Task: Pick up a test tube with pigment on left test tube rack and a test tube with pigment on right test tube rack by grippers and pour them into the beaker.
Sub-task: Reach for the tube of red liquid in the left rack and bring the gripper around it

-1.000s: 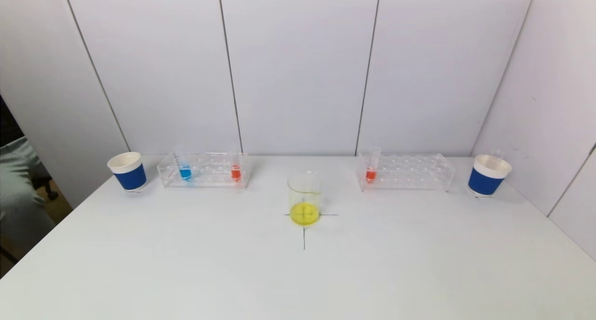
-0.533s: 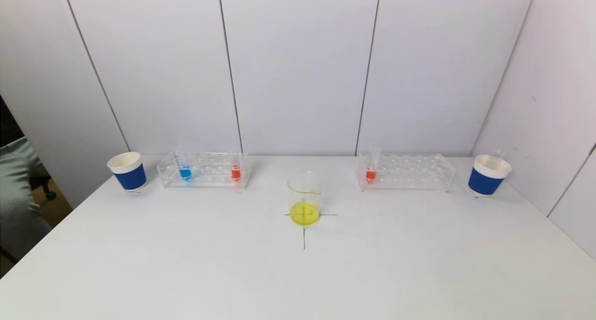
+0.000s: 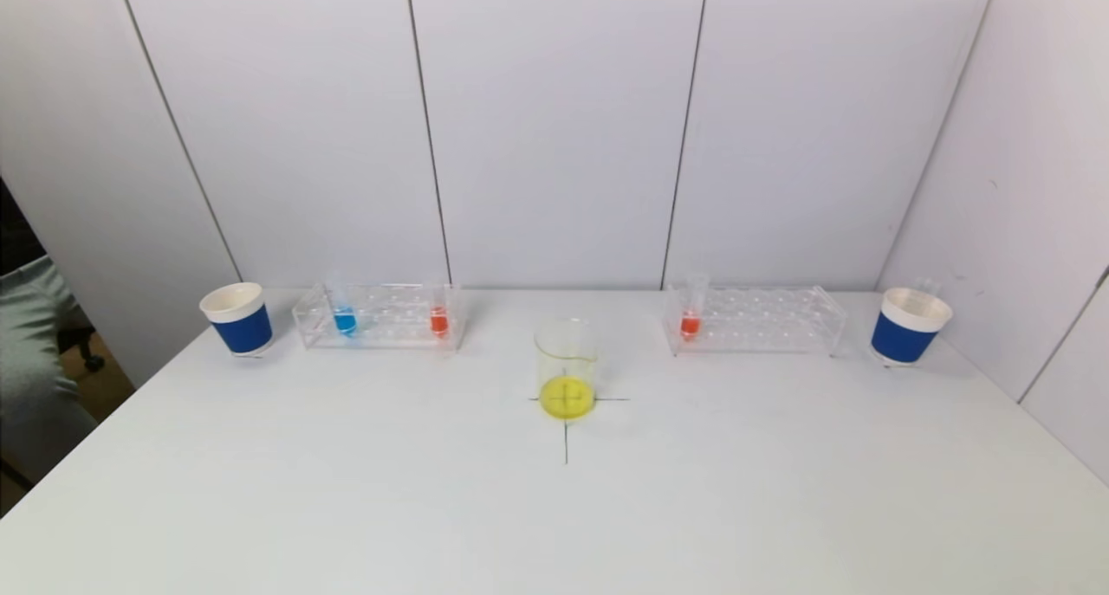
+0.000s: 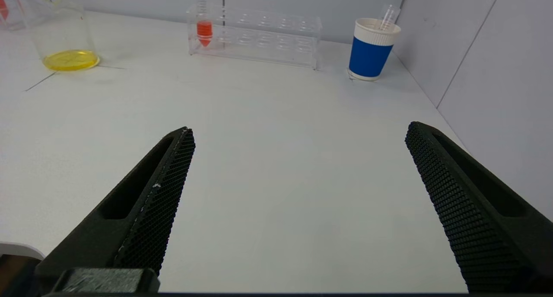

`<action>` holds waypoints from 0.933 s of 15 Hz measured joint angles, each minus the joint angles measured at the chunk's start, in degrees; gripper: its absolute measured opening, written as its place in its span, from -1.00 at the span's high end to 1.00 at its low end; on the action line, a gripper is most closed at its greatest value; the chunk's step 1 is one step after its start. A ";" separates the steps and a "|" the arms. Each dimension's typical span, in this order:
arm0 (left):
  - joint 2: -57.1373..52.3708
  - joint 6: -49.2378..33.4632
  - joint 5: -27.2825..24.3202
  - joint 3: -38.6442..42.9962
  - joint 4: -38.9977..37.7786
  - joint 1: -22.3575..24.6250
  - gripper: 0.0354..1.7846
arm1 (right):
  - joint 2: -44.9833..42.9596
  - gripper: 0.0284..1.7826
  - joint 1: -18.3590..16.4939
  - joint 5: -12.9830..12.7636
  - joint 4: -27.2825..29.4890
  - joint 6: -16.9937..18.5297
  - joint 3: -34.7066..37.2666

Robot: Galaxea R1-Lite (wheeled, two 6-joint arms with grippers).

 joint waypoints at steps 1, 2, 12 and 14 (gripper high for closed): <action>0.02 0.05 -0.12 -1.96 0.73 0.00 -0.98 | 0.00 -0.99 0.00 0.00 0.00 0.00 0.00; 0.18 0.09 -0.26 -4.68 1.97 0.00 -0.98 | 0.00 -0.99 0.00 0.00 0.00 0.00 0.00; 29.10 0.09 0.10 -30.44 -0.52 -0.82 -0.98 | 0.00 -0.99 0.00 0.00 0.00 0.00 0.00; 36.56 0.22 -0.28 -31.18 -6.47 -0.85 -0.98 | 0.00 -0.99 0.00 0.00 0.00 0.00 0.00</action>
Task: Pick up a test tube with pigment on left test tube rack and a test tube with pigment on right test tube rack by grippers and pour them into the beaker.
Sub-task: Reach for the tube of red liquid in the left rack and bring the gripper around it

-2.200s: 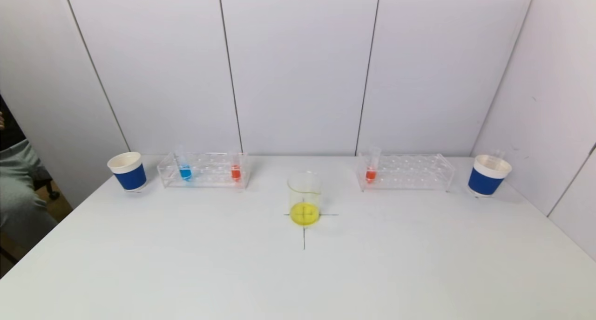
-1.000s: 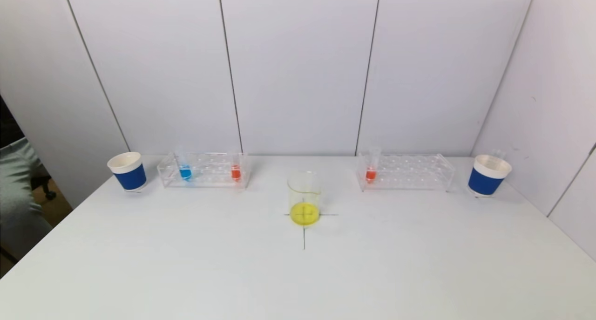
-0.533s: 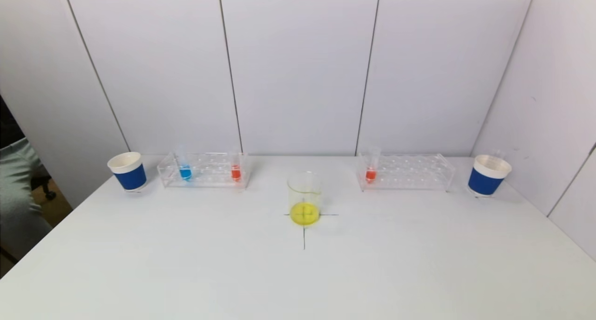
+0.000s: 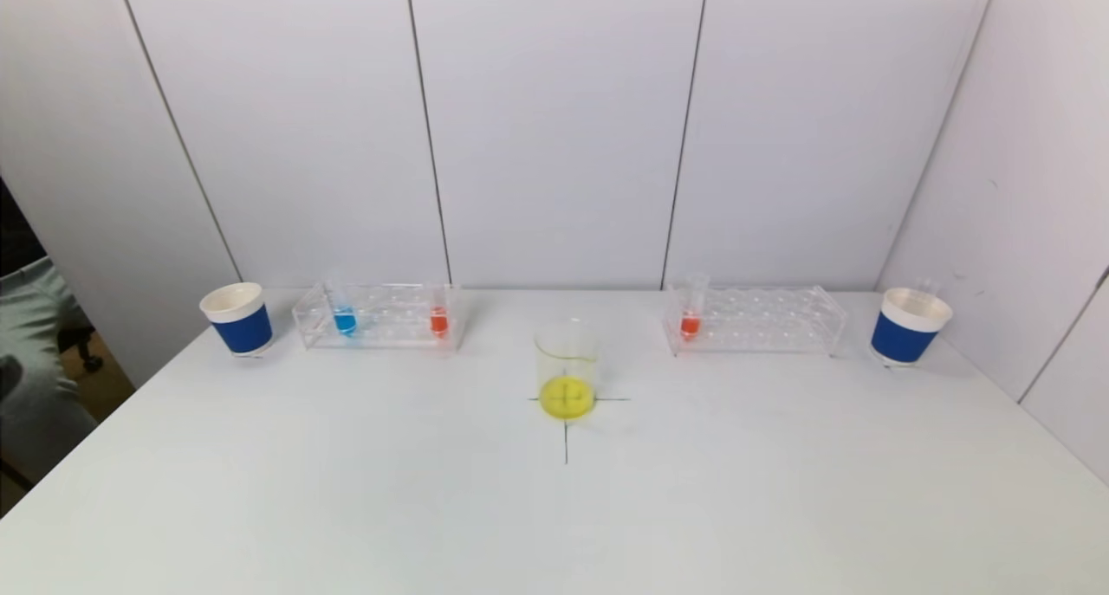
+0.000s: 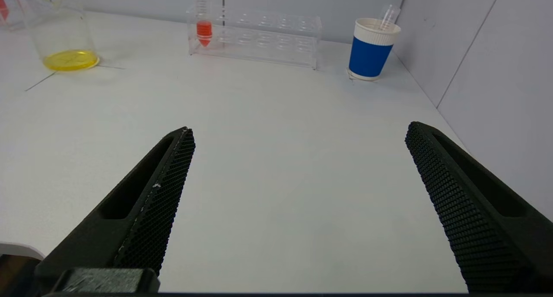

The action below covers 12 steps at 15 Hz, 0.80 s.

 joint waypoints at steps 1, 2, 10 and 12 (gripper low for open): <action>3.29 0.05 -0.72 -0.20 -2.60 -0.02 -0.98 | 0.00 -0.99 0.00 0.01 0.00 0.00 0.00; 6.40 0.09 -1.99 -0.46 -4.85 -0.07 -0.98 | 0.00 -0.99 0.00 0.01 0.00 0.00 0.00; 29.00 0.41 -12.08 -2.94 -19.46 -1.07 -0.98 | 0.00 -0.99 0.00 0.01 0.00 0.00 0.00; 34.93 0.35 -9.24 -2.94 -24.86 -3.06 -0.98 | 0.00 -0.99 0.00 0.01 0.00 0.00 0.00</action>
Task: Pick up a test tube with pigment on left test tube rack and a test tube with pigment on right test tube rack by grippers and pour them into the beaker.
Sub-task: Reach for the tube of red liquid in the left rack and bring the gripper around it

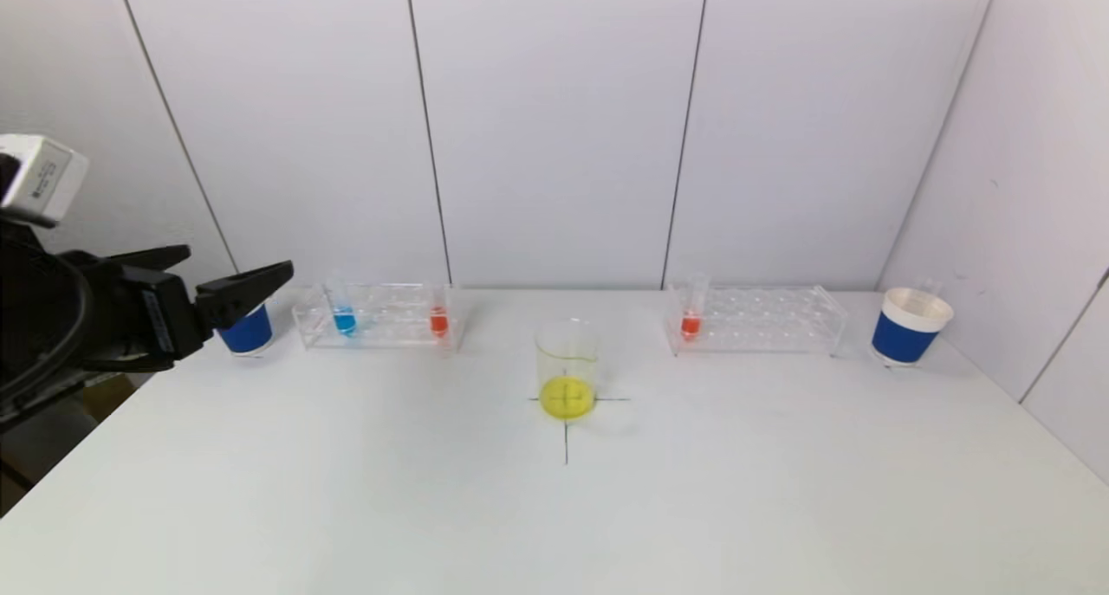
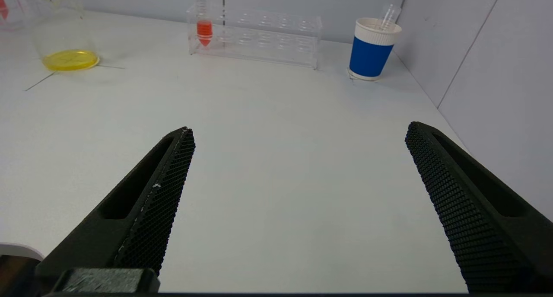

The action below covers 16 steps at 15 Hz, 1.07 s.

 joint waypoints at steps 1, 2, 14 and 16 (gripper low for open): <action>2.79 0.02 3.07 0.13 -2.55 -1.79 -0.98 | 0.00 -0.99 0.00 -0.01 0.00 0.00 0.00; 5.46 0.00 6.77 0.30 -5.35 -4.02 -0.98 | 0.00 -0.99 0.00 0.00 0.00 0.00 0.00; 34.96 -0.41 19.87 -0.30 -37.61 -14.06 -0.98 | 0.00 -0.99 0.00 0.00 0.00 0.00 0.00; 39.39 -0.41 20.00 -1.00 -41.19 -14.10 -0.98 | 0.00 -0.99 0.00 0.00 0.00 0.00 0.00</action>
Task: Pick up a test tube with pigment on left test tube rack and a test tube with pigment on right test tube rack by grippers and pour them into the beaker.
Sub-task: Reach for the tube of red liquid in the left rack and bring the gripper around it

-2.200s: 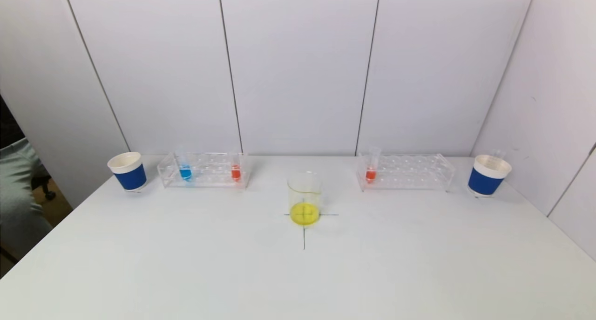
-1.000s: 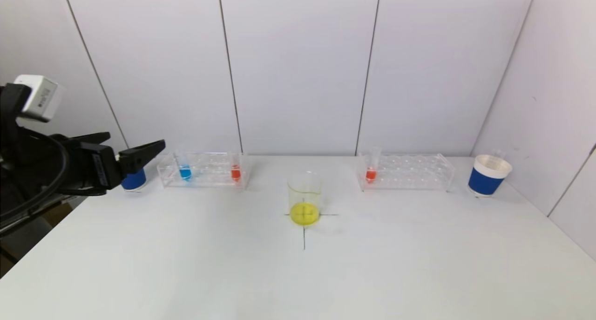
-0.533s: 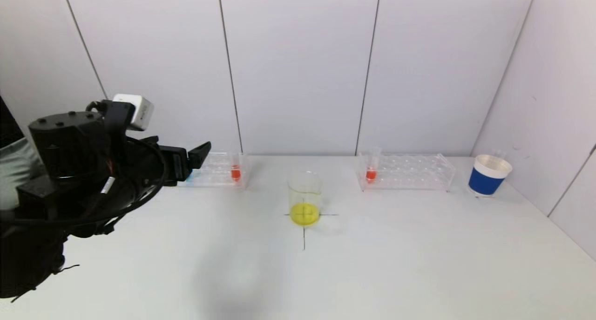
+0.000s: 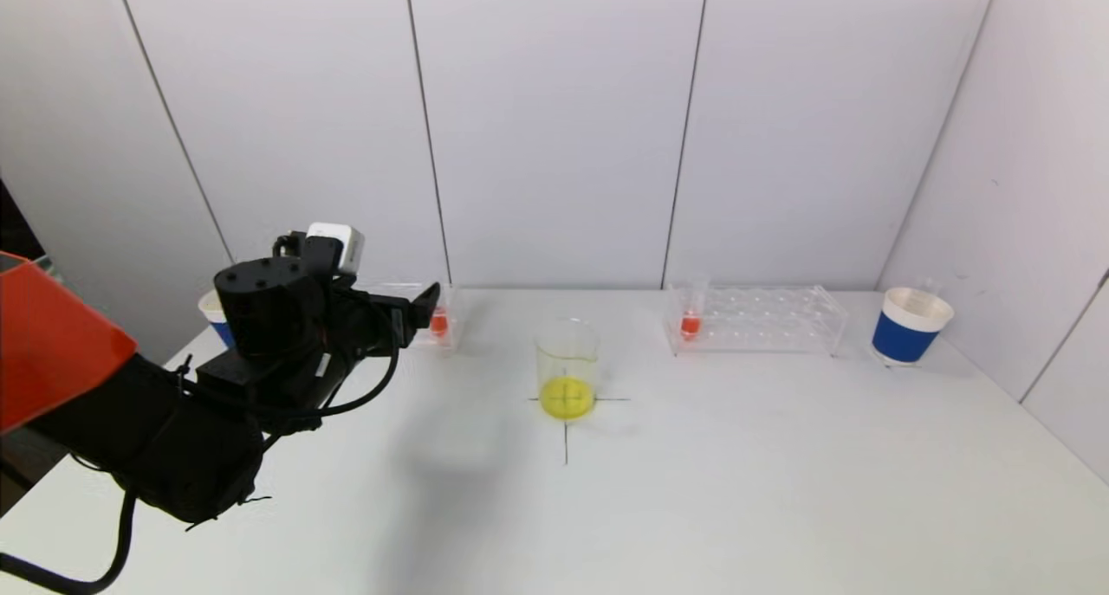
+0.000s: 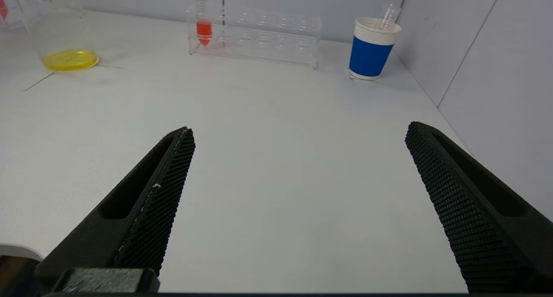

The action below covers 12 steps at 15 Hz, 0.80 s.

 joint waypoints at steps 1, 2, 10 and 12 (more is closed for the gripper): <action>1.77 -0.02 0.05 -0.61 -0.96 0.00 -0.98 | 0.00 -0.99 0.00 -0.01 0.00 0.00 0.00; 3.34 -0.05 0.02 -1.33 -1.34 0.00 -0.98 | 0.00 -0.99 0.00 -0.01 0.00 0.00 0.00; 11.09 -0.24 0.72 -7.08 -1.95 0.07 -0.98 | 0.00 -0.99 0.00 -0.01 0.00 0.00 0.00; 12.58 -0.24 2.40 -8.52 -2.21 0.10 -0.98 | 0.00 -0.99 0.00 -0.01 0.00 0.00 0.00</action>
